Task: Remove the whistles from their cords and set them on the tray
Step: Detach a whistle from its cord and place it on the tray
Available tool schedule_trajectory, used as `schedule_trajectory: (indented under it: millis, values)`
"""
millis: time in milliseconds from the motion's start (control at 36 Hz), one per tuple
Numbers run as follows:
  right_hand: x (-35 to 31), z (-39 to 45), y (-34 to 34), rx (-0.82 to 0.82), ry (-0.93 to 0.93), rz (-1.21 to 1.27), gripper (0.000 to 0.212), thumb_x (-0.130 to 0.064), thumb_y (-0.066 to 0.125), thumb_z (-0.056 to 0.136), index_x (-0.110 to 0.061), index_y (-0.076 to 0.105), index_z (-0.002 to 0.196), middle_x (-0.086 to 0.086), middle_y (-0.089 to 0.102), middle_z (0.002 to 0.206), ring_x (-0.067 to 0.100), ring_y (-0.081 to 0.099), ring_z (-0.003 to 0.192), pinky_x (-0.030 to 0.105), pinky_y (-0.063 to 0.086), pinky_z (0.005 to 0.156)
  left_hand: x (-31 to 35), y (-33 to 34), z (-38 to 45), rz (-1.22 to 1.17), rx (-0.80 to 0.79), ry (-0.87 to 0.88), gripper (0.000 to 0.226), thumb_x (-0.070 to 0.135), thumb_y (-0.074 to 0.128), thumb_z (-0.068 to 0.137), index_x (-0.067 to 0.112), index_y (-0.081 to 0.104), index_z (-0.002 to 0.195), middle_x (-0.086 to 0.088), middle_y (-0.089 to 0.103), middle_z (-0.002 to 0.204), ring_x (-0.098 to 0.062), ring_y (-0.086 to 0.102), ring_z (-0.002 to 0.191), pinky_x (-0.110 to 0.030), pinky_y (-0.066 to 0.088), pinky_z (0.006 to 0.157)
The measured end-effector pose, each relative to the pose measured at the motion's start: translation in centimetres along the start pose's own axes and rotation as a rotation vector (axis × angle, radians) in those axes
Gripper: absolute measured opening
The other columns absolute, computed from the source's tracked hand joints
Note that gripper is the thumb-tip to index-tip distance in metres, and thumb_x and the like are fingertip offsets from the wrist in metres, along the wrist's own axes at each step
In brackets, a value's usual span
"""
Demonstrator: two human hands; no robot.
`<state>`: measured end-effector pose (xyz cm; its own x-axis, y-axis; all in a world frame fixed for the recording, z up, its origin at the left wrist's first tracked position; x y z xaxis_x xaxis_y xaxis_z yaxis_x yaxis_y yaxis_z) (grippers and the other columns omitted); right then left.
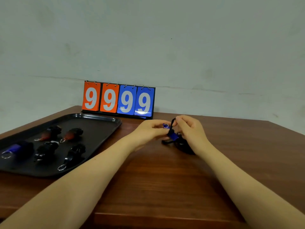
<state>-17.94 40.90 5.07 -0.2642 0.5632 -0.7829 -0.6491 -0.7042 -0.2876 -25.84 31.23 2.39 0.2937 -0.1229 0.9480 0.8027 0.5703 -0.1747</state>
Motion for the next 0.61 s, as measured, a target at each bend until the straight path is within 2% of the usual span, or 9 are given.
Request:
schedule_trajectory:
  millis: [56,139,194,306,361,444,500,583,611]
  values:
    - [0.7,0.3,-0.8,0.055,0.043,-0.001,0.033,-0.022,0.046,0.100,-0.016,0.060,0.070,-0.015,0.050,0.049,0.001,0.044,0.051,0.019,0.038,0.054,0.4,0.7,-0.1,-0.172,-0.042,0.000,0.027,0.002,0.054,0.094,0.010,0.063,0.118,-0.006,0.069,0.109,-0.017,0.068,0.102,-0.023,0.055,0.081]
    - [0.6,0.4,-1.3,0.073,0.040,0.002,0.032,-0.020,0.047,0.100,-0.016,0.061,0.071,-0.018,0.050,0.044,-0.003,0.043,0.045,0.011,0.033,0.049,1.0,0.9,-0.3,-0.401,-0.051,0.004,0.024,0.000,0.050,0.095,0.007,0.064,0.113,-0.009,0.070,0.105,-0.020,0.069,0.100,-0.025,0.057,0.082]
    - [0.7,0.4,-0.8,0.024,0.059,0.015,0.029,-0.019,0.048,0.100,-0.014,0.063,0.076,-0.017,0.049,0.043,-0.002,0.041,0.043,0.009,0.031,0.046,1.3,0.9,-0.2,-0.497,-0.040,0.017,0.023,0.000,0.050,0.095,0.007,0.065,0.110,-0.012,0.071,0.103,-0.021,0.070,0.096,-0.026,0.057,0.082]
    - [1.7,0.2,0.9,-0.107,0.142,0.014,0.028,-0.019,0.048,0.099,-0.017,0.064,0.077,-0.012,0.043,0.048,0.004,0.033,0.043,0.019,0.026,0.046,1.3,0.6,-0.2,-0.650,0.007,0.038,0.024,-0.001,0.050,0.095,0.007,0.066,0.110,-0.009,0.073,0.095,-0.020,0.070,0.093,-0.027,0.058,0.082]
    - [1.4,0.1,1.1,-0.118,0.116,-0.046,0.031,-0.018,0.044,0.100,-0.021,0.062,0.075,-0.012,0.048,0.049,0.000,0.038,0.044,0.016,0.029,0.048,1.0,0.3,-0.1,-0.693,0.043,0.045,0.024,-0.001,0.051,0.094,0.008,0.067,0.109,-0.010,0.071,0.096,-0.021,0.068,0.093,-0.026,0.058,0.081]
    - [0.5,-0.2,1.6,-0.134,0.041,-0.121,0.031,-0.017,0.042,0.101,-0.023,0.061,0.077,-0.022,0.053,0.047,-0.006,0.047,0.046,0.008,0.033,0.048,0.6,-0.3,0.0,-0.713,0.097,0.036,0.023,0.002,0.053,0.094,0.010,0.067,0.110,-0.012,0.071,0.100,-0.021,0.069,0.091,-0.025,0.058,0.078]
    - [0.6,-0.2,1.7,-0.141,0.019,-0.166,0.032,-0.017,0.041,0.101,-0.023,0.061,0.076,-0.018,0.053,0.048,-0.003,0.044,0.045,0.010,0.031,0.048,0.3,-0.6,0.0,-0.679,0.127,0.022,0.022,0.005,0.055,0.094,0.013,0.068,0.110,-0.011,0.073,0.101,-0.020,0.071,0.090,-0.024,0.058,0.076]
    - [0.8,-0.3,2.2,-0.183,-0.027,-0.300,0.032,-0.021,0.041,0.101,-0.020,0.060,0.074,-0.008,0.050,0.059,0.004,0.043,0.054,0.023,0.033,0.057,0.1,-1.2,0.0,-0.585,0.167,0.017,0.021,0.011,0.057,0.094,0.020,0.069,0.108,-0.007,0.074,0.102,-0.019,0.070,0.094,-0.025,0.055,0.079]
    - [0.7,-0.4,2.4,-0.206,-0.045,-0.348,0.033,-0.023,0.041,0.101,-0.021,0.060,0.074,-0.008,0.051,0.062,0.002,0.045,0.057,0.021,0.035,0.059,0.2,-1.5,0.0,-0.544,0.186,0.021,0.021,0.012,0.057,0.094,0.023,0.069,0.108,-0.005,0.074,0.103,-0.018,0.070,0.096,-0.026,0.054,0.081]
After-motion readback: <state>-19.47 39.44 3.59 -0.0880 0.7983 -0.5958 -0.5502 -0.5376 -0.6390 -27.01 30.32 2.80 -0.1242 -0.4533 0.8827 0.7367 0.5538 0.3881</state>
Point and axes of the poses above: each hand's wrist, its own z-axis towards the middle knuckle, its own y-axis out of the palm, x = y × z, the point moved 9 cm from there along z, towards the middle knuckle
